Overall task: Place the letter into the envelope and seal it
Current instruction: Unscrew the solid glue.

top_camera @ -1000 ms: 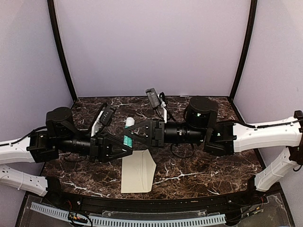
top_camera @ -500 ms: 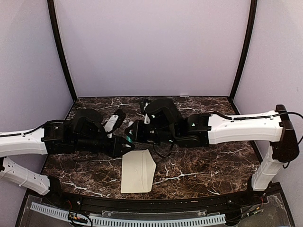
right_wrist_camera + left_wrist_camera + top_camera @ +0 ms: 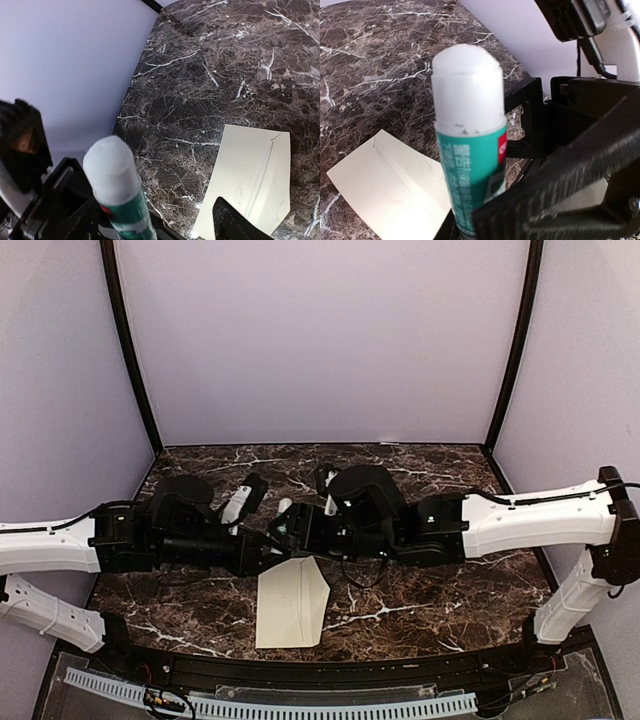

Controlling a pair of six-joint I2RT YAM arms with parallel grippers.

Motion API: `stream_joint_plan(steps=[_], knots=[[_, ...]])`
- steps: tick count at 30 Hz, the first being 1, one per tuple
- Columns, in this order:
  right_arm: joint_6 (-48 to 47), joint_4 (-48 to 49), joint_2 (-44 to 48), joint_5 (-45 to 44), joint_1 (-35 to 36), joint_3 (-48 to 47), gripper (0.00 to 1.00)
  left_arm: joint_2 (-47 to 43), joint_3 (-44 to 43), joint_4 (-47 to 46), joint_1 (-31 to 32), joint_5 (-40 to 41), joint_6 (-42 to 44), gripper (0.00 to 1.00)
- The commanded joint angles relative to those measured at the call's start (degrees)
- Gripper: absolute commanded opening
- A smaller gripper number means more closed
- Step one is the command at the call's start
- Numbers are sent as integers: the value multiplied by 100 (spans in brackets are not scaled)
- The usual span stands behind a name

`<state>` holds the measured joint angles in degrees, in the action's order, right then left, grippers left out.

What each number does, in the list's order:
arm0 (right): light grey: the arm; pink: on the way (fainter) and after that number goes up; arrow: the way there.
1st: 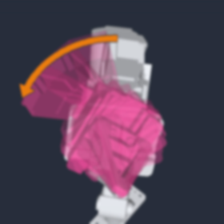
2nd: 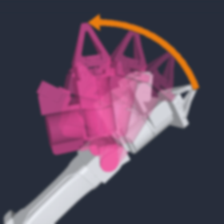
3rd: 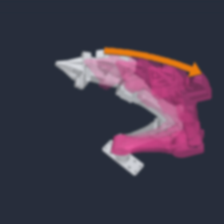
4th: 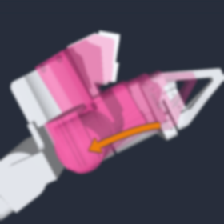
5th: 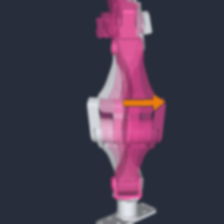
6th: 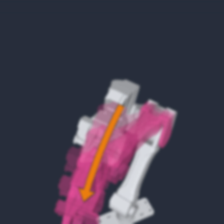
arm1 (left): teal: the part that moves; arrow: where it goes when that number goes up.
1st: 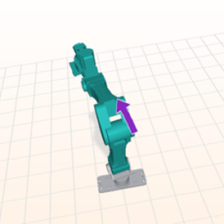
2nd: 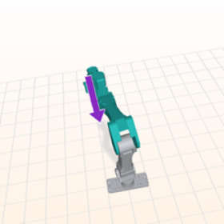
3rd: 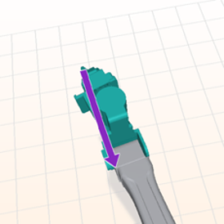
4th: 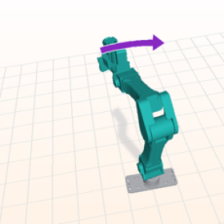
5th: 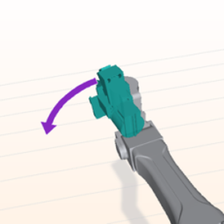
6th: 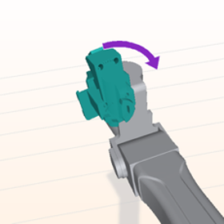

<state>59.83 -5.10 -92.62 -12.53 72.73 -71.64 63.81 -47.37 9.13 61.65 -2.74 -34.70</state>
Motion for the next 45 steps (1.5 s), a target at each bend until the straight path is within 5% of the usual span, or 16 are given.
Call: stream_joint_plan(steps=[1, 10, 19, 30, 36, 45], knots=[[-348, 894, 744, 134, 36, 579, 79, -537, 451, -821, -128, -452, -233, 0], [-1253, 3281, 1973, 1758, -231, 2153, 86, -1256, 1071, -1952, -333, -2113, -488, 0], [-1703, 3780, 2219, 2768, -233, 2134, 84, -1198, 903, -2573, -329, -3772, -547, 0], [-1657, 4185, 1503, 3573, -149, 1621, 71, -788, 650, -3225, -236, -4449, -820, 0], [-1677, 4342, 1254, 3837, -58, 1378, 56, -683, 642, -3416, -182, -4480, -887, 0], [-1729, 3920, 1287, 3426, -35, 1394, 15, -840, 623, -3009, -179, -3765, -612, 0]])
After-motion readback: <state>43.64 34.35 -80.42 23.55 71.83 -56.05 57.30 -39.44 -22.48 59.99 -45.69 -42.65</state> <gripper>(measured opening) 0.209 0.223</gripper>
